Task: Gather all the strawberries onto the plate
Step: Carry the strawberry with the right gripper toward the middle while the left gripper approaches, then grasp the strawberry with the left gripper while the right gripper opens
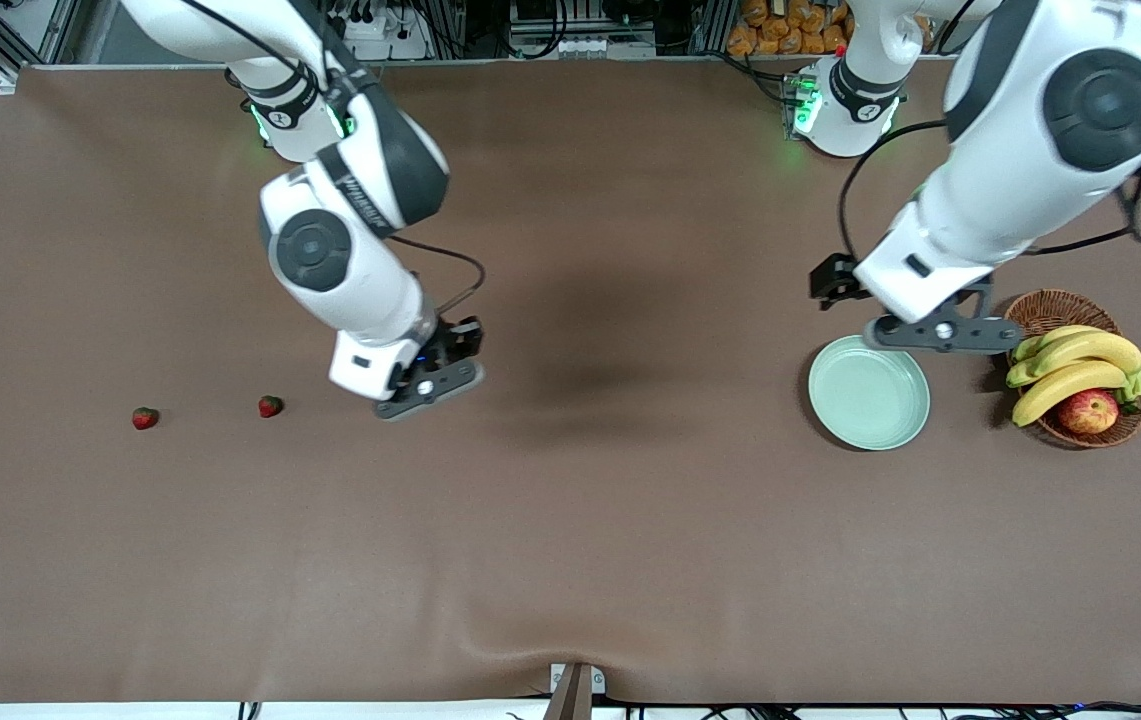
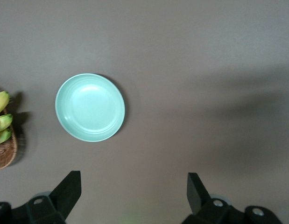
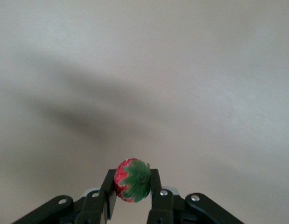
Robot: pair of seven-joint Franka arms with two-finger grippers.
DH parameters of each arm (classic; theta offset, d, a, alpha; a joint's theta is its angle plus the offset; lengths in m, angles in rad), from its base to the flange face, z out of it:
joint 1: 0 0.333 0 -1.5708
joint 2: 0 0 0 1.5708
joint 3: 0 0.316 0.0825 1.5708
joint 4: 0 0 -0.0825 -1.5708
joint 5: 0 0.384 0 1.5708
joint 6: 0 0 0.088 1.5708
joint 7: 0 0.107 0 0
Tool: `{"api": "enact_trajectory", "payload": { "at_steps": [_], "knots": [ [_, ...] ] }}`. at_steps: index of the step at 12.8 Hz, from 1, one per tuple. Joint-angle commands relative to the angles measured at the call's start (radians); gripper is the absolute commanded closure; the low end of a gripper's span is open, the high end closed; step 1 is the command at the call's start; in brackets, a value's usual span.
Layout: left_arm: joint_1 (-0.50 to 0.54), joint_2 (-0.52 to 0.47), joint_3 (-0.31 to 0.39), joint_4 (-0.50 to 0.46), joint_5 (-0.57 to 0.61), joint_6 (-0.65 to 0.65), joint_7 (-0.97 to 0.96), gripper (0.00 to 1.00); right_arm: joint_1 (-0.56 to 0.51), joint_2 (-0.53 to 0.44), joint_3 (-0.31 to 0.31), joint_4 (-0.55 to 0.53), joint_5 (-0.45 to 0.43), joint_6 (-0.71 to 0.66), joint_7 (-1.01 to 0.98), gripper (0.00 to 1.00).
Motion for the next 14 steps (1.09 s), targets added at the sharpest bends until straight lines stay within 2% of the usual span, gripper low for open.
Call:
{"api": "enact_trajectory", "payload": {
  "at_steps": [1,6,9,14],
  "knots": [
    [-0.036,-0.009,0.002,-0.042,0.007,0.064,-0.038,0.00,0.076,0.111,-0.012,0.062,0.009,0.100,0.006,1.00],
    [-0.037,0.045,-0.043,-0.057,0.005,0.101,-0.136,0.00,0.189,0.278,-0.015,0.095,0.003,0.338,0.065,1.00],
    [-0.037,0.049,-0.055,-0.161,0.007,0.216,-0.182,0.00,0.217,0.355,-0.015,0.100,0.003,0.467,0.092,1.00],
    [-0.049,0.061,-0.057,-0.241,0.004,0.330,-0.229,0.00,0.226,0.461,-0.017,0.164,0.003,0.545,0.093,0.98]
  ]
}}
